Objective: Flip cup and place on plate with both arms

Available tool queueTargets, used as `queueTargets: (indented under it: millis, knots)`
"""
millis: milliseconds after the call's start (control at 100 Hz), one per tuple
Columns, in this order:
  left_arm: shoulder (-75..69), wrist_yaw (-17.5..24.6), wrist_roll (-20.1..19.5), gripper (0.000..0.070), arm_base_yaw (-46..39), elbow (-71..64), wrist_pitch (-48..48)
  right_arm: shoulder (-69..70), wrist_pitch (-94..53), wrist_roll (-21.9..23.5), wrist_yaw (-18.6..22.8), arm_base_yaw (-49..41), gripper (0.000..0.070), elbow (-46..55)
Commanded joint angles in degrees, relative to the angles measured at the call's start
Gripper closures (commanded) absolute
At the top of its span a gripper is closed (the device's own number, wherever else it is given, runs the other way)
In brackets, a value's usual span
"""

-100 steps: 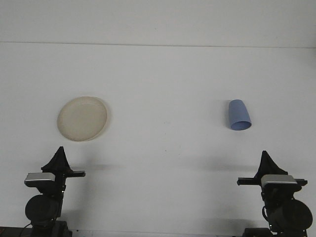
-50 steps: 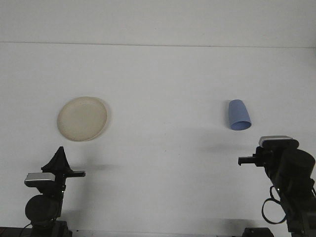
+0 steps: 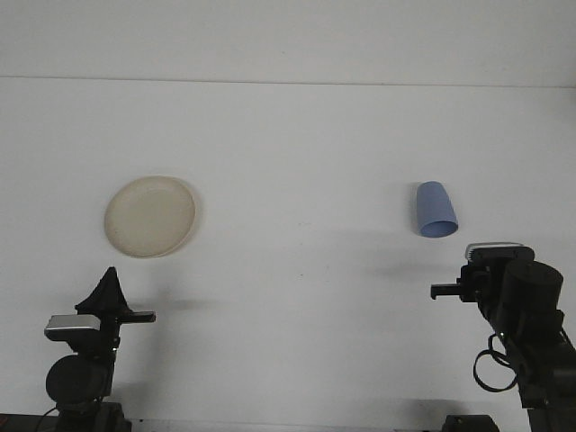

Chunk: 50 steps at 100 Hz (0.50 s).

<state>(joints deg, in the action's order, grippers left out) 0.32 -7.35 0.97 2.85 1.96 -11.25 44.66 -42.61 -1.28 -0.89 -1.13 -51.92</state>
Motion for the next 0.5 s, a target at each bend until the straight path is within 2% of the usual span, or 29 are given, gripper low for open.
queueTargets:
  millis: [0,120,180,490]
  knots:
    - [-0.04,-0.13,-0.11,0.0689,-0.04,-1.14,-0.81,0.39,0.26,0.17,-0.02,-0.04,0.0501,-0.92]
    - [-0.04,-0.13,-0.11,0.0689,-0.04,-1.14,-0.81,0.39,0.26,0.17,-0.02,-0.04,0.0265,-0.92]
    - [-0.04,-0.13,-0.09,0.0689,-0.04,-1.14,-0.81,0.39,0.26,0.17,-0.02,-0.04,0.0189,-0.92]
    - [-0.04,-0.13,-0.11,0.0689,-0.07,-1.14,-0.81,1.51,3.19,0.46,-0.9,0.11,0.0188,-0.9]
